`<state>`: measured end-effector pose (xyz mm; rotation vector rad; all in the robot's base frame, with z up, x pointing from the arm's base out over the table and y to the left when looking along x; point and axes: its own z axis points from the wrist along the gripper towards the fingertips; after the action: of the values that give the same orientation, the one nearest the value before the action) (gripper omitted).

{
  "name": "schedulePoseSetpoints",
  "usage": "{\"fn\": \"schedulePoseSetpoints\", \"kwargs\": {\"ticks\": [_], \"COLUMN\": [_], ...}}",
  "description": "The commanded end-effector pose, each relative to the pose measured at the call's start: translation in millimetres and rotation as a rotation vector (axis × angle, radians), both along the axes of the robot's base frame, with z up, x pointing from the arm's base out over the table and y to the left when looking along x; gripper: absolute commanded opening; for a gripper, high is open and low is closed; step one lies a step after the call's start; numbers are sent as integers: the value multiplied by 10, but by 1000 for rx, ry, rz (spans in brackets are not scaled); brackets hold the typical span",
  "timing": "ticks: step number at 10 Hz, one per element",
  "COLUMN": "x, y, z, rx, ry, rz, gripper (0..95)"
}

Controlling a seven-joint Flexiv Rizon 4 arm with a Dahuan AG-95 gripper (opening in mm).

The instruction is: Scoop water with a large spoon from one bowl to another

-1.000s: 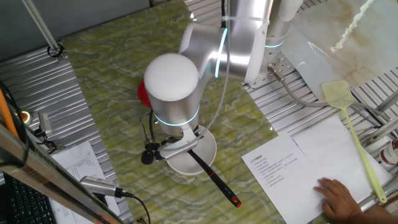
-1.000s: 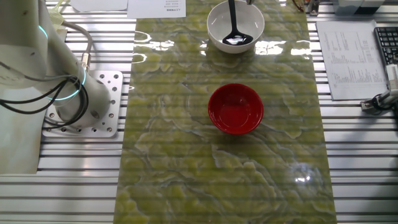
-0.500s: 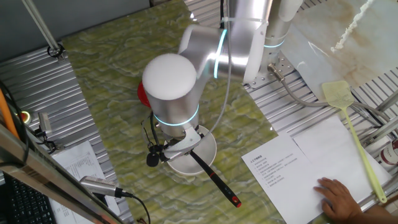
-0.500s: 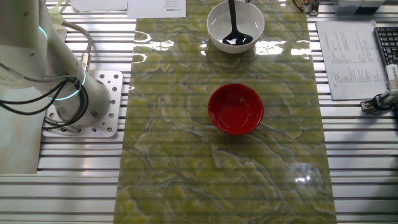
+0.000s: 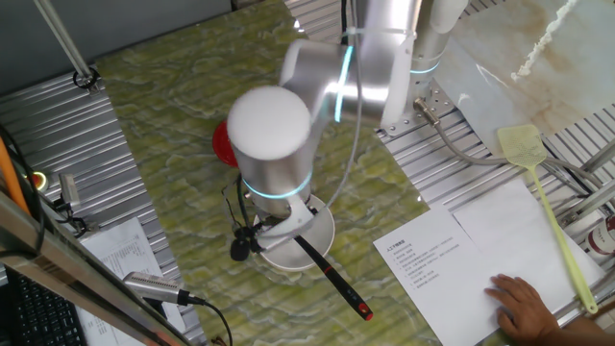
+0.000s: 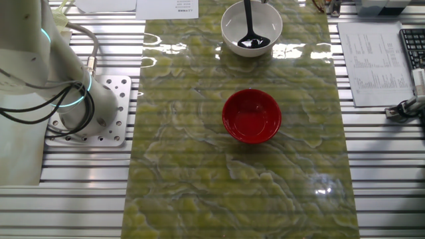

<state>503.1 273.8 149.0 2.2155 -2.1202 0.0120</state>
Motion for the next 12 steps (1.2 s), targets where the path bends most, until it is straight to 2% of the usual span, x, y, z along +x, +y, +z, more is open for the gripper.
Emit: {"fn": "schedulePoseSetpoints", "kwargs": {"ticks": [1,3,5,6,12], "x": [7,7,6,-9,-96], "y": [-3,-3,1,55,392], "z": [-7,-7,-8,-20,-24], "rx": [-14,28,31,63,86], "ry": [-9,-5,-5,-6,-6], "rz": [69,116,126,158,135], "gripper": [0,0,0,0,0]}}
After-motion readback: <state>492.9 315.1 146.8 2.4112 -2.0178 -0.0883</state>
